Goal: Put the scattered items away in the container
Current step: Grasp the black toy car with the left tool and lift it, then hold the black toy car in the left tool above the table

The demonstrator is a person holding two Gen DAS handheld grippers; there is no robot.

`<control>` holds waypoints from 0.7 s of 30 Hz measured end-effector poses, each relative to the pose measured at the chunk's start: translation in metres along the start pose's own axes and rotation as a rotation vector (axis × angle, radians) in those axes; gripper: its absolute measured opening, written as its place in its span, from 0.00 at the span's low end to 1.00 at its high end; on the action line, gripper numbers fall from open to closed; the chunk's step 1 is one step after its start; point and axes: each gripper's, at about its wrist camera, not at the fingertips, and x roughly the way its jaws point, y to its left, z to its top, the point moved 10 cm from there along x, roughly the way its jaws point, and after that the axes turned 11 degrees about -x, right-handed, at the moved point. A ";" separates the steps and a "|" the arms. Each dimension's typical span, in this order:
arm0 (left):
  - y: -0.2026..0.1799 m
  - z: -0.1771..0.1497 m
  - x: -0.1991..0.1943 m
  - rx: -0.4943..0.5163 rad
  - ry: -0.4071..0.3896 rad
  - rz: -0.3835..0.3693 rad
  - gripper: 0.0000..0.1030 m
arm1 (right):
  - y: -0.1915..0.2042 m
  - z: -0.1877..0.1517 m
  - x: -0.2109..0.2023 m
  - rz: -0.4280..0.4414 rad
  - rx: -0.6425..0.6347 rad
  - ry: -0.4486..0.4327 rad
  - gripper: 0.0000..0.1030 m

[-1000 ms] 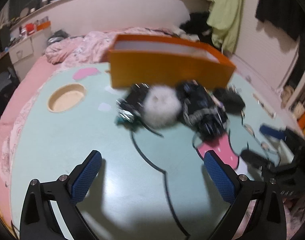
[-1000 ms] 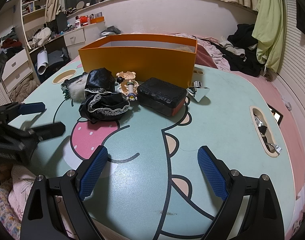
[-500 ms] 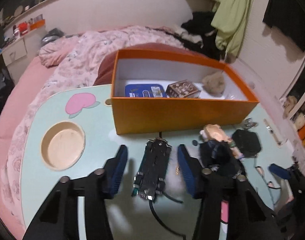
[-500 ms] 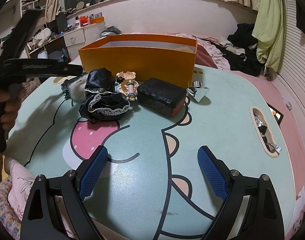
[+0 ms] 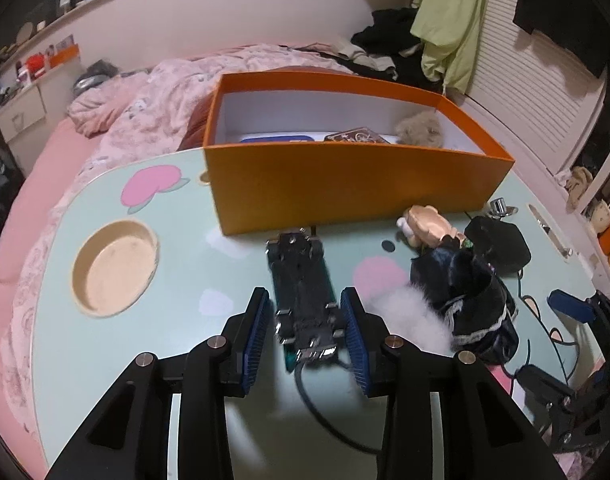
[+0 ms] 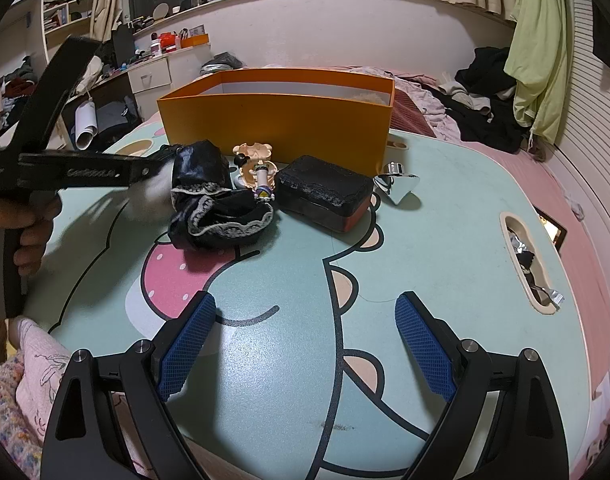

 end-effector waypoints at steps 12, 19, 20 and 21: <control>0.002 -0.014 -0.028 0.021 -0.057 0.008 0.26 | 0.002 0.000 0.000 0.002 0.002 -0.001 0.89; -0.004 -0.040 -0.048 0.015 -0.077 -0.023 0.26 | 0.002 0.000 0.000 0.002 0.002 -0.001 0.89; -0.005 -0.046 -0.048 0.018 -0.076 -0.020 0.26 | 0.002 0.000 0.000 0.002 0.002 -0.001 0.89; -0.005 -0.049 -0.048 0.022 -0.075 -0.009 0.27 | 0.003 0.001 0.000 0.002 0.001 -0.001 0.89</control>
